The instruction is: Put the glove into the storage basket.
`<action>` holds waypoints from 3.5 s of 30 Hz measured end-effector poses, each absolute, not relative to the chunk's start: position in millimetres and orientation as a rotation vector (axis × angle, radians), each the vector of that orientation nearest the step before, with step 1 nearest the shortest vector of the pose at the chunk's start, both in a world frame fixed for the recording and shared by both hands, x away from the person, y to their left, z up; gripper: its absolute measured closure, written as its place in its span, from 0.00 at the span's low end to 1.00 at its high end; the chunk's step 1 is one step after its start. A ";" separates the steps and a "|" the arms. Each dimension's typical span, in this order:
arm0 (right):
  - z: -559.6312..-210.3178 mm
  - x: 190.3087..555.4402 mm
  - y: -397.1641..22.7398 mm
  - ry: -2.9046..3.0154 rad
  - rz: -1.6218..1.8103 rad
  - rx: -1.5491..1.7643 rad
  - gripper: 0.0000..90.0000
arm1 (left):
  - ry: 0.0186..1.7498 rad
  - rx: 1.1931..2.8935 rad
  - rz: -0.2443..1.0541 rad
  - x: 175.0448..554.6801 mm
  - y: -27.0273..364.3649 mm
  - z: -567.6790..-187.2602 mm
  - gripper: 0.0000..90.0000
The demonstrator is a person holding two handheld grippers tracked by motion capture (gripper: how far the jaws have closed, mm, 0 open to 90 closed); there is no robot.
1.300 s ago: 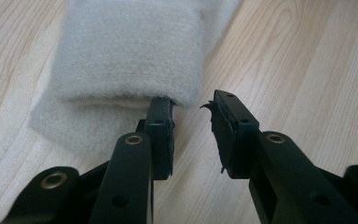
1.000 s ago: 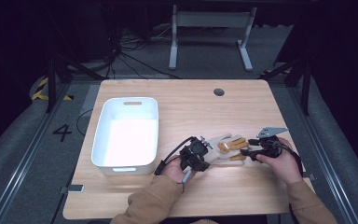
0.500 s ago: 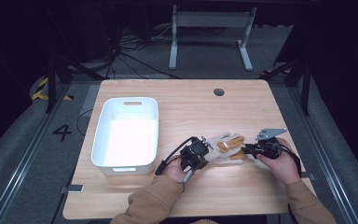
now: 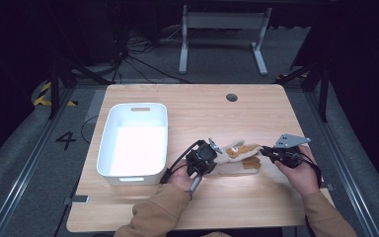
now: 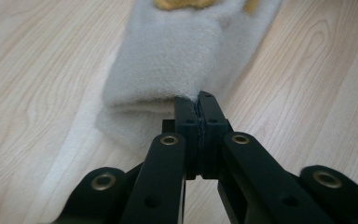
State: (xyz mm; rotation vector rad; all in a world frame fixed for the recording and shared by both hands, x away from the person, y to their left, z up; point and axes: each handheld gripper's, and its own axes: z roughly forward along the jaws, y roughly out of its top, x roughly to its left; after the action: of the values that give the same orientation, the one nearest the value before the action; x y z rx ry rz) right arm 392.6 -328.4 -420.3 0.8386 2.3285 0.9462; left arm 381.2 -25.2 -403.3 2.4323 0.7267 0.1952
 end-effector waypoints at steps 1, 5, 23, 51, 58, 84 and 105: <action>-415.2 390.0 -326.8 2.317 0.949 0.819 0.94 | 0.730 2.428 0.228 379.5 -22.0 -399.9 1.00; -408.6 385.4 -323.2 2.304 0.947 0.785 0.94 | 0.725 2.428 0.258 375.8 -16.3 -393.8 1.00; -412.9 369.2 -306.8 2.426 0.862 0.708 0.93 | 0.766 2.524 0.211 381.6 -4.5 -408.3 0.99; -415.1 376.9 -340.2 2.503 0.943 0.970 0.55 | 0.705 2.433 0.128 377.1 -0.2 -384.6 0.63; -412.4 377.3 -345.3 2.480 1.001 1.005 0.47 | 0.650 2.424 0.135 379.5 -6.5 -378.2 0.56; -418.1 382.2 -355.2 2.496 1.064 1.009 0.21 | 0.587 2.485 0.040 420.3 -40.8 -411.6 0.27; -415.0 380.9 -360.0 2.441 1.115 1.023 0.21 | 0.580 2.462 0.039 432.9 -57.8 -430.8 0.16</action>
State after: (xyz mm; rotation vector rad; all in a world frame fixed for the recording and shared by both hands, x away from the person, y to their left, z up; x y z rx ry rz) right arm 380.9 -360.0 -415.0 1.0232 2.4412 1.1150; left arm 432.9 -57.8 -430.8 2.4622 0.5803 0.0391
